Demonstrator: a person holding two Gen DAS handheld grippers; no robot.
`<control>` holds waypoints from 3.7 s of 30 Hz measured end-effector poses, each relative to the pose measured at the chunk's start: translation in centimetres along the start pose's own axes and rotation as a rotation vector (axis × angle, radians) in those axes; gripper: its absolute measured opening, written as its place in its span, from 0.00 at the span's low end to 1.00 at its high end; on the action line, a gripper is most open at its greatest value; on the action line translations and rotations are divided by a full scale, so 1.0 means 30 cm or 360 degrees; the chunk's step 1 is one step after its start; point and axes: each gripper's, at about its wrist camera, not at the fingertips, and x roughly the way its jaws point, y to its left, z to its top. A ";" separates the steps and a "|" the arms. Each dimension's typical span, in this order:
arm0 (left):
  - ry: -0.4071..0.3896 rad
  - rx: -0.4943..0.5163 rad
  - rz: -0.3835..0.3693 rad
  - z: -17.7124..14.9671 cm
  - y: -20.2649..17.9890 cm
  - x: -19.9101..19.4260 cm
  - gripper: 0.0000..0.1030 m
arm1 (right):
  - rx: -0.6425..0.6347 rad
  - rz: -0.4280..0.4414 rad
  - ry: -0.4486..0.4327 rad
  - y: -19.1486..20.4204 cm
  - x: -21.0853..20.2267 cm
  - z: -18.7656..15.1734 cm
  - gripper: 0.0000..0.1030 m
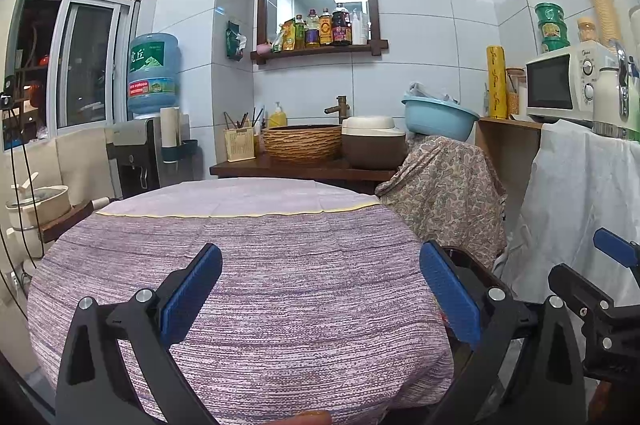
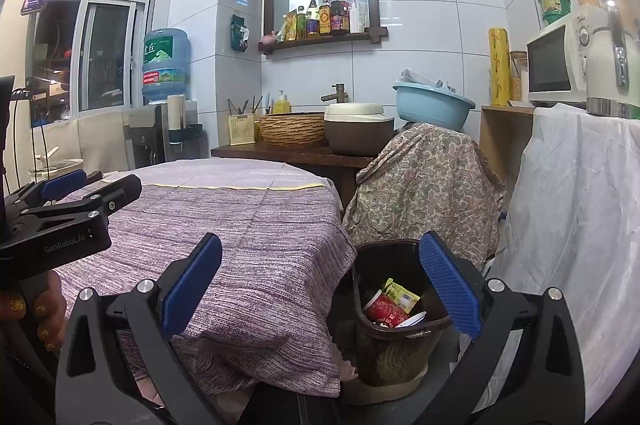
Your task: Collect trash
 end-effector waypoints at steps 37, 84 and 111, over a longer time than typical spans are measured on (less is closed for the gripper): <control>0.0003 -0.0001 -0.0004 -0.002 0.017 0.002 0.95 | 0.0006 0.0008 0.0013 0.002 0.002 -0.006 0.95; 0.0004 0.0012 -0.0011 -0.008 0.025 0.002 0.95 | 0.0017 0.0013 0.0021 0.011 0.002 -0.005 0.95; 0.0016 0.0004 -0.0020 -0.007 0.046 0.013 0.95 | 0.0019 0.0022 0.0033 0.026 0.012 0.000 0.95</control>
